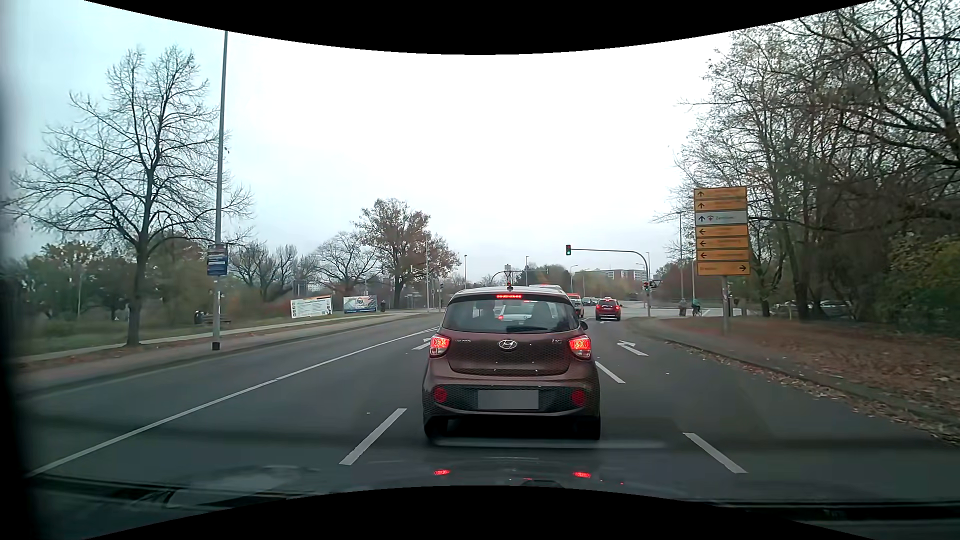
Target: Follow the waypoints while adhering to traffic rules and regulations
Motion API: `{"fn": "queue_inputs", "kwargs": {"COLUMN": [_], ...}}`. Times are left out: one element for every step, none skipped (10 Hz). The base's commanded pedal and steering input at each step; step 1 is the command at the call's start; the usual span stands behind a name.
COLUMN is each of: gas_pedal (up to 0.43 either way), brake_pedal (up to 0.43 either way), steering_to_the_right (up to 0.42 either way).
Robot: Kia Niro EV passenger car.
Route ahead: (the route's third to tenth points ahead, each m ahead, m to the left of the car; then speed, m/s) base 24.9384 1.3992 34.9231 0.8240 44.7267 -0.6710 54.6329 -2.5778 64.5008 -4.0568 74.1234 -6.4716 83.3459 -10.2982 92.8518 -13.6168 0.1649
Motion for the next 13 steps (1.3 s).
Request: {"fn": "queue_inputs", "kwargs": {"gas_pedal": [0.000,0.000,0.000,0.000,0.000,0.000,0.000,0.000,0.000,0.000,0.000,0.000,0.000], "brake_pedal": [0.128,0.128,0.134,0.134,0.134,0.134,0.140,0.152,0.238,0.311,0.384,0.421,0.433], "steering_to_the_right": [0.020,0.020,0.020,0.020,0.020,0.020,0.021,0.020,0.020,0.020,0.020,0.020,0.020]}}
